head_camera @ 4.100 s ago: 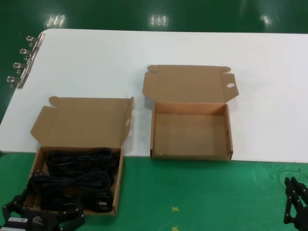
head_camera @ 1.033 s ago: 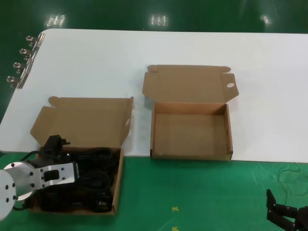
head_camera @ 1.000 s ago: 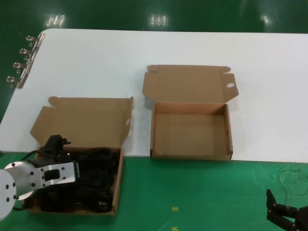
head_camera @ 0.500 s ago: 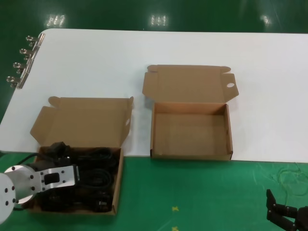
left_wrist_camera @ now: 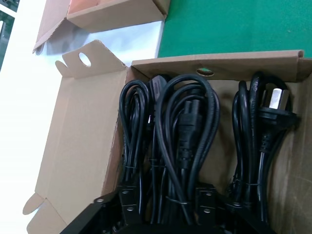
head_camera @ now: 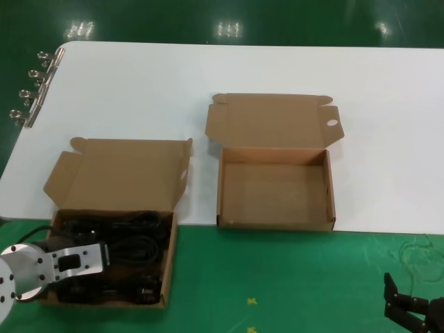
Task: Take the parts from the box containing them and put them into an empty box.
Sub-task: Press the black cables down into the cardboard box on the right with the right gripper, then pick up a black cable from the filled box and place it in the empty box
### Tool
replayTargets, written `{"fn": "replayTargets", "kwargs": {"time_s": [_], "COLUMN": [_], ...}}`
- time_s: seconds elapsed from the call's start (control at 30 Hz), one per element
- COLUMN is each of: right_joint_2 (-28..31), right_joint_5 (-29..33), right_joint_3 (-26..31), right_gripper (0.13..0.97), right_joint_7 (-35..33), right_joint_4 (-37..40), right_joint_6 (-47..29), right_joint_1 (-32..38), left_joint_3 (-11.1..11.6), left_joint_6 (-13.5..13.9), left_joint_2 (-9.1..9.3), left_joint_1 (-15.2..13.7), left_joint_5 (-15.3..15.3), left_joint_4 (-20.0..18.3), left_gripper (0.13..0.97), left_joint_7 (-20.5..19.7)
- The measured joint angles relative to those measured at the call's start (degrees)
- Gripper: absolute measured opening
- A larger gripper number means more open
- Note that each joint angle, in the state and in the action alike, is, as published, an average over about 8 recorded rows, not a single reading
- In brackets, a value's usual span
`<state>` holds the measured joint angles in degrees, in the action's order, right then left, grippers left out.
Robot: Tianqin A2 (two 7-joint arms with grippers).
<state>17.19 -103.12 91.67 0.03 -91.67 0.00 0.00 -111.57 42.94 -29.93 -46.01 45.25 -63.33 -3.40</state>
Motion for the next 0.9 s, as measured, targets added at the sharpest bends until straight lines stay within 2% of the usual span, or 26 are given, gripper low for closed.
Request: {"fn": "replayTargets", "kwargs": {"time_s": [0.1,0.23,0.5,0.9], "right_joint_2": [0.00,0.00,0.00,0.00], "right_joint_5": [0.01,0.01,0.02,0.02], "right_joint_3": [0.00,0.00,0.00,0.00], "right_gripper": [0.966,0.966,0.966,0.966], "right_joint_7": [0.00,0.00,0.00,0.00], "right_joint_4": [0.00,0.00,0.00,0.00], "right_joint_6": [0.00,0.00,0.00,0.00], "right_joint_1": [0.00,0.00,0.00,0.00], "left_joint_3": [-0.01,0.02,0.35,1.87], "left_joint_6": [0.10,0.27,0.69,2.65], "left_joint_2": [-0.17,-0.43,-1.13,-3.60], "left_joint_1": [0.39,0.92,2.09,4.22], "left_joint_5": [0.13,0.21,0.23,0.87], "left_joint_4": [-0.59,-1.41,-3.35,-9.06], "left_gripper": [0.390,0.390,0.245,0.213], "left_joint_7": [-0.22,-0.56,-1.36,-3.22]}}
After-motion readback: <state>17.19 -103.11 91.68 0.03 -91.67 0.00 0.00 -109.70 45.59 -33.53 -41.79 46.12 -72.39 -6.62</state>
